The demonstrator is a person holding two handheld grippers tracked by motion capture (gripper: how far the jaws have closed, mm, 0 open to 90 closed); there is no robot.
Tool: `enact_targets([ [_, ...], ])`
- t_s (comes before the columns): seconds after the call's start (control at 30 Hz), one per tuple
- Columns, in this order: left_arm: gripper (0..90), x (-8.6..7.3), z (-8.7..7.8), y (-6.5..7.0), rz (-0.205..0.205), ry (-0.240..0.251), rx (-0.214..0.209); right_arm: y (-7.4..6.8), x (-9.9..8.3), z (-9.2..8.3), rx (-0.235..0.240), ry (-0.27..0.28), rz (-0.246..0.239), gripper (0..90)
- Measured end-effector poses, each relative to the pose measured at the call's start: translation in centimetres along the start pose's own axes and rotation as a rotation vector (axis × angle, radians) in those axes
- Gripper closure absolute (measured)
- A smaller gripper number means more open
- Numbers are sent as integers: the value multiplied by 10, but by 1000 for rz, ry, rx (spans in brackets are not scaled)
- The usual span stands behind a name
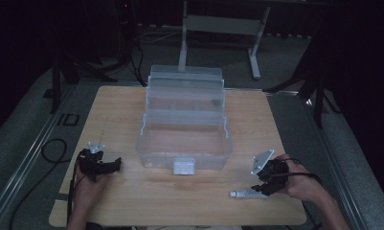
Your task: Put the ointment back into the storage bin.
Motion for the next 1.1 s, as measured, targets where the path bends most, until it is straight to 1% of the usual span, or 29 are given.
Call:
enact_targets([
  [0.27, 37, 0, 0, 0, 1, 0, 0, -2, 2, 4, 27, -27, -13, 448],
  [0.37, 37, 0, 0, 0, 0, 0, 0, -3, 2, 6, 45, -47, -18, 478],
  [0.47, 36, 0, 0, 0, 1, 0, 0, -3, 2, 9, 58, -55, -24, 504],
  [0.7, 36, 0, 0, 0, 0, 0, 0, -6, 4, 15, 78, -81, -38, 520],
  [0.8, 37, 0, 0, 0, 0, 0, 0, -7, 4, 17, 84, -85, -42, 525],
  [0.97, 36, 0, 0, 0, 0, 0, 0, -7, 4, 22, 95, -98, -35, 573],
  [1.1, 36, 0, 0, 0, 0, 0, 0, -9, 4, 25, 106, -103, -40, 578],
])
Point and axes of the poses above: each handheld gripper's, and its own axes: z roughly forward along the jaws, x roughly out of its top, y roughly to its right, the point moved 3 cm from there along z, roughly forward along the jaws, and after that the axes turned 13 degrees about y, right-handed, at the moved point
